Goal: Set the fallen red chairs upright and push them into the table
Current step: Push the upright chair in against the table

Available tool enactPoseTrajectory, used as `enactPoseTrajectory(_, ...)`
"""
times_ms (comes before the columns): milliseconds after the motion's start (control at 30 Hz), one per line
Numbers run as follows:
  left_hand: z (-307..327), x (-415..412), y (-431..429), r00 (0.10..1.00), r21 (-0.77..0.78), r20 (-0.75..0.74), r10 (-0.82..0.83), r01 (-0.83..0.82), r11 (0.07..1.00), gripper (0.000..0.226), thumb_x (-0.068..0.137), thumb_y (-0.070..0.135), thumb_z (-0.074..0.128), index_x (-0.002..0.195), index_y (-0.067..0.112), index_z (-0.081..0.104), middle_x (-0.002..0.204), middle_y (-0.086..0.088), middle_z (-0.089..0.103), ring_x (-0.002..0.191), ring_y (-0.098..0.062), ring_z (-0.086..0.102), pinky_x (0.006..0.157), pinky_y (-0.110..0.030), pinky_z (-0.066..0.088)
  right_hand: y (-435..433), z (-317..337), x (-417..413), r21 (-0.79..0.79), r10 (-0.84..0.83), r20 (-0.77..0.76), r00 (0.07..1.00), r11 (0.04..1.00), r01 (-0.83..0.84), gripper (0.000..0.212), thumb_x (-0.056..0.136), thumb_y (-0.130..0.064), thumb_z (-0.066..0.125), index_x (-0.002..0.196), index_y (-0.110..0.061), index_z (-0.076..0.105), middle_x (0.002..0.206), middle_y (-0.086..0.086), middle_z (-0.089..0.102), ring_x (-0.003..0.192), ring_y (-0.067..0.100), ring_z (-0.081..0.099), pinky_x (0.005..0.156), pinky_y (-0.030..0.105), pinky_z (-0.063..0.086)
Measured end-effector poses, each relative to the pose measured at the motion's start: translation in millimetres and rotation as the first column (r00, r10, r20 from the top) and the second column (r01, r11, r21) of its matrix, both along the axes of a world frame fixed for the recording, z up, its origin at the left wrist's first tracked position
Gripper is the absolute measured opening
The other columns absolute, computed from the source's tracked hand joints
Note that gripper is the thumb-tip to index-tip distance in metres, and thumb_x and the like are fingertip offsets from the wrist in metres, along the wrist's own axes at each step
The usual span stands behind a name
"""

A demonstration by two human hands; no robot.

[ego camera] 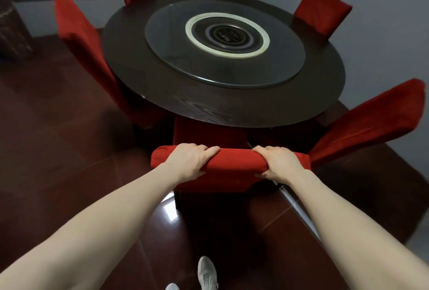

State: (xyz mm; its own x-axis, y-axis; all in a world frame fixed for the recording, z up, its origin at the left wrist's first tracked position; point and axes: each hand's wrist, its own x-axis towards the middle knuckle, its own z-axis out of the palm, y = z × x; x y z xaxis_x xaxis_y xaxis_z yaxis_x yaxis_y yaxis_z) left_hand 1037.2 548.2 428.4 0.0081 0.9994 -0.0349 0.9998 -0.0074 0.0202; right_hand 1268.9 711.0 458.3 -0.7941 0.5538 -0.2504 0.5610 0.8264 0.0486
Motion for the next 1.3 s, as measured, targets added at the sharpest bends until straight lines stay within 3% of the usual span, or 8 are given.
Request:
enactPoseTrajectory(133,-0.1,-7.9,-2.5,0.999,0.008,-0.012,-0.043,0.044,0.999,0.073,0.078,0.042,0.065,0.142,0.036,0.030,0.111,0.005,0.066,0.091,-0.024,0.066,0.070,-0.036,0.052,-6.6,-10.4,3.1,0.091,0.031,-0.089,0.996,0.996,-0.023,0.053,0.073,-0.055,0.069,0.117,-0.033,0.049,0.099,-0.002,0.066,0.089,0.026,0.065,0.072,0.033,0.043)
enactPoseTrajectory(400,1.4,-34.7,-22.2,0.996,0.028,-0.047,-0.071,0.072,0.997,0.076,0.079,0.038,0.063,0.146,0.040,0.027,0.125,0.009,0.062,0.098,-0.020,0.066,0.070,-0.033,0.053,-32.4,-19.6,-12.7,0.108,0.044,-0.145,0.988,0.994,-0.029,0.054,0.074,-0.056,0.068,0.120,-0.033,0.050,0.097,-0.001,0.067,0.089,0.027,0.066,0.071,0.034,0.046)
enactPoseTrajectory(567,3.0,-30.1,-24.4,0.997,0.034,-0.006,-0.073,0.073,0.997,0.080,0.078,0.041,0.070,0.147,0.035,0.030,0.127,0.007,0.062,0.107,-0.019,0.063,0.082,-0.033,0.051,-34.3,-18.4,-9.2,0.063,0.001,-0.160,0.987,0.998,0.009,0.055,0.074,-0.051,0.070,0.123,-0.034,0.050,0.101,-0.002,0.067,0.093,0.025,0.065,0.076,0.034,0.046)
enactPoseTrajectory(700,10.0,-29.7,-19.1,0.996,-0.089,0.031,-0.088,0.090,0.992,0.091,0.074,0.041,0.077,0.149,0.027,0.026,0.130,0.001,0.059,0.113,-0.023,0.060,0.090,-0.035,0.047,-34.8,-14.7,-12.2,-0.026,-0.053,-0.138,0.989,0.998,0.050,0.056,0.072,-0.050,0.072,0.121,-0.036,0.048,0.106,-0.003,0.069,0.099,0.025,0.065,0.081,0.036,0.049)
enactPoseTrajectory(833,14.6,-30.2,-14.8,0.997,-0.147,0.023,-0.080,0.082,0.986,0.098,0.069,0.049,0.079,0.148,0.026,0.024,0.128,-0.004,0.060,0.110,-0.027,0.061,0.089,-0.037,0.047,-31.0,-12.9,-17.7,-0.073,-0.120,-0.085,0.989,0.991,0.114,0.061,0.066,-0.050,0.074,0.119,-0.041,0.046,0.104,-0.001,0.070,0.097,0.029,0.066,0.076,0.034,0.045)
enactPoseTrajectory(1033,16.2,-38.3,1.5,0.993,-0.193,0.075,-0.094,0.107,0.975,0.092,0.068,0.058,0.073,0.143,0.032,0.028,0.111,-0.005,0.068,0.098,-0.027,0.065,0.087,-0.037,0.050,-18.3,-11.6,-24.3,-0.140,-0.151,0.005,0.988,0.979,0.151,0.070,0.058,-0.047,0.072,0.123,-0.046,0.046,0.104,-0.004,0.066,0.095,0.024,0.062,0.071,0.031,0.041)
enactPoseTrajectory(1300,8.5,-37.2,-9.5,0.973,0.050,0.000,-0.229,0.228,0.972,0.075,0.074,0.049,0.063,0.141,0.034,0.033,0.090,0.002,0.070,0.081,-0.020,0.067,0.077,-0.033,0.053,-27.0,-18.5,-18.7,-0.025,-0.078,-0.121,0.990,0.997,0.075,0.055,0.058,-0.043,0.070,0.111,-0.041,0.054,0.087,-0.010,0.066,0.085,0.021,0.063,0.068,0.031,0.042)
